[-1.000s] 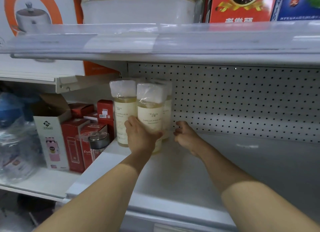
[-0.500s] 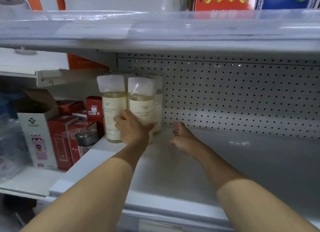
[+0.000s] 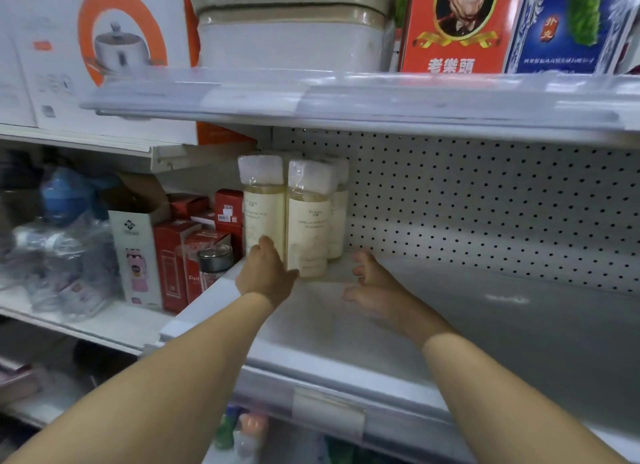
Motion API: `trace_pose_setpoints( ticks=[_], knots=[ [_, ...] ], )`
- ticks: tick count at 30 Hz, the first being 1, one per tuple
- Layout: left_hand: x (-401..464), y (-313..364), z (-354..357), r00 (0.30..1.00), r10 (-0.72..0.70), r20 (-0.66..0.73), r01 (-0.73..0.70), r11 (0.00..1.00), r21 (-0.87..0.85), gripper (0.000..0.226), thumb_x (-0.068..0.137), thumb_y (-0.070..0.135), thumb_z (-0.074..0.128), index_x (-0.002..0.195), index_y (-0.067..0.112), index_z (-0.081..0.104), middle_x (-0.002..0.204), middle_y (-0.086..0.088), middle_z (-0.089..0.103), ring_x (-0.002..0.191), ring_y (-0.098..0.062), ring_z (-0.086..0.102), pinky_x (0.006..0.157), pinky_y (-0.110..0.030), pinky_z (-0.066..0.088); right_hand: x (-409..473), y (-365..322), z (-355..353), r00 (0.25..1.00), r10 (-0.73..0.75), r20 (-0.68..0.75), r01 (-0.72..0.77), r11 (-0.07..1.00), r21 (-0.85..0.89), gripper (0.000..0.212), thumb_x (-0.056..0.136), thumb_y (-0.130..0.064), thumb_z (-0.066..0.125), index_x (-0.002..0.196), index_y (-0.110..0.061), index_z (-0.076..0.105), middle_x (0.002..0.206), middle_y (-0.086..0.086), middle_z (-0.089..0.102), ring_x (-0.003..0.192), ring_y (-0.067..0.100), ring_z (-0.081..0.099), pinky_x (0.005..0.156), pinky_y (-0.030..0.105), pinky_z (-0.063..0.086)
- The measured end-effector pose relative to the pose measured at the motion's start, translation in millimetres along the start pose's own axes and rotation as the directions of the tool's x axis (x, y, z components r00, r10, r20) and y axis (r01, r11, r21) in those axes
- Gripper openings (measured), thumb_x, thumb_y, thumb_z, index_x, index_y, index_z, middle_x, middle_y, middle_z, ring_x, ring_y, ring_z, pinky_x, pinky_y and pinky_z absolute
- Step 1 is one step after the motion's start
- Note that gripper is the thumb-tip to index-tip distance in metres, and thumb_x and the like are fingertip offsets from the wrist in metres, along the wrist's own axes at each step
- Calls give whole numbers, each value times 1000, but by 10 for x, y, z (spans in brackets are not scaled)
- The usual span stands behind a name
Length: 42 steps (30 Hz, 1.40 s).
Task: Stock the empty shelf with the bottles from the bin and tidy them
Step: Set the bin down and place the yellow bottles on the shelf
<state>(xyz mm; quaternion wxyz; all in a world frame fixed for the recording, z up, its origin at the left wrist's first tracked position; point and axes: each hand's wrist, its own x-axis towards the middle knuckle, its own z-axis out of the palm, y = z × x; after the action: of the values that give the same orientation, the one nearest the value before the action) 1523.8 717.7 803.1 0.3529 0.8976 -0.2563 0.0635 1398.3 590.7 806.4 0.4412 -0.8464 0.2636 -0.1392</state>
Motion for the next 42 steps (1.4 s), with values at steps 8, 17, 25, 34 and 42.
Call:
trace_pose_setpoints(
  ticks=[8,17,25,34,42],
  knots=[
    [-495,-276,-504,990,-83,116,55,972,227,62,83,37,69,132,13,39,131,-10,49,117,-29,51,93,-42,48,-483,-180,46,996,-55,63,67,977,-202,77,85,-16,67,147,-20,22,147,7,32,128,23,40,87,25,37],
    [-1077,-425,-888,988,-13,153,-5,993,117,60,85,34,69,134,13,41,134,-8,48,119,-27,50,96,-41,45,-1077,-468,204,996,-87,1,85,970,-227,75,84,-14,68,146,-17,25,146,8,35,131,24,38,92,26,37],
    [-1401,-706,-1254,984,14,177,-30,996,89,61,83,33,70,132,12,42,130,-9,52,116,-28,52,95,-45,47,-1495,-635,529,993,-117,-23,105,947,-303,77,82,-19,68,146,-20,26,148,5,33,139,23,22,108,37,29],
    [-1441,-848,-1378,982,55,181,-67,996,63,63,82,34,72,134,14,41,132,-7,51,118,-26,51,96,-43,47,-1540,-723,626,990,-95,-109,57,950,-308,76,83,-19,68,146,-16,26,149,6,32,139,24,20,108,37,29],
    [-940,-734,-1292,987,62,150,-73,995,71,59,83,35,71,131,14,43,127,-6,55,112,-25,55,93,-42,50,-899,-738,641,973,-88,-215,32,966,-255,70,82,-22,71,139,-13,31,136,11,41,124,29,39,93,33,41]
  ],
)
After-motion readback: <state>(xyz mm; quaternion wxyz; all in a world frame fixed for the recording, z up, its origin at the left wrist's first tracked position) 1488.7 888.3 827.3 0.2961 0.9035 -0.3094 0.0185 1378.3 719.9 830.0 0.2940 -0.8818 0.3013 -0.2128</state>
